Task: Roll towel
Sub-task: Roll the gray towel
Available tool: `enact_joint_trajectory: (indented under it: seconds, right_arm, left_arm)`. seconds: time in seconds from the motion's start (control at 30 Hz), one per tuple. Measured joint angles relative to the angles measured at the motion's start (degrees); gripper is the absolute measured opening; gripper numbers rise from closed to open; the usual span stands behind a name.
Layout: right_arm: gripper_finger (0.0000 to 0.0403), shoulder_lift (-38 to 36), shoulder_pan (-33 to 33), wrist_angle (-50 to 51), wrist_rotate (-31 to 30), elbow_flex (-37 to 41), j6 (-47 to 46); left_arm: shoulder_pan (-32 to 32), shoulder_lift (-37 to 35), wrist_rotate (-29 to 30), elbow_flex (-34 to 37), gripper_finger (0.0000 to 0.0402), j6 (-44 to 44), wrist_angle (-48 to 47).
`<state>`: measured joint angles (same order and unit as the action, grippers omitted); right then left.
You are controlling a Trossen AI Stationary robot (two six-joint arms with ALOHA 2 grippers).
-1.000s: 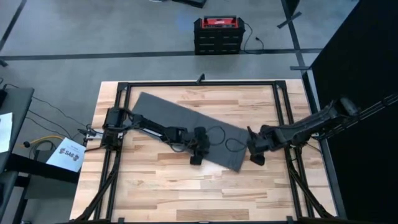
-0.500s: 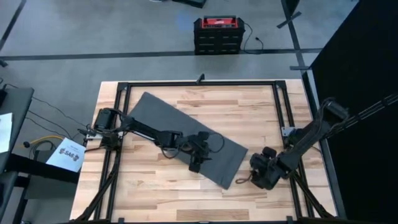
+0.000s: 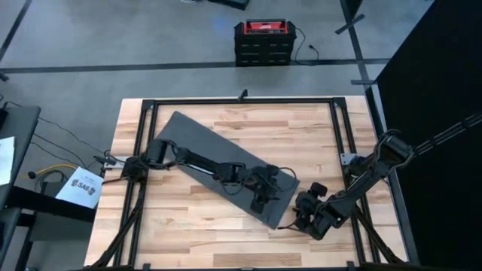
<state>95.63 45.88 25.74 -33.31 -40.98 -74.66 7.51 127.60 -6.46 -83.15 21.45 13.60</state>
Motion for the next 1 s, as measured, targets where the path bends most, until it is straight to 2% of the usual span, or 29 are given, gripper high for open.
enact_joint_trajectory:
  seconds: [0.37,0.77,1.0]
  right_arm:
    - [0.0226,2.93,-2.00,-4.07,-2.52,-0.21,1.40]
    - [0.0226,2.91,-1.10,-4.12,-1.01,-0.45,2.79]
    - [0.0226,2.67,-2.75,-5.97,-1.44,-0.43,8.50]
  left_arm:
    - [-1.87,6.18,-2.47,-0.98,0.0134,0.87,2.85]
    - [-3.41,7.09,-3.31,-0.97,0.0133,-1.11,0.17]
    - [-3.52,7.18,-3.88,-0.91,0.0134,-1.47,0.18]
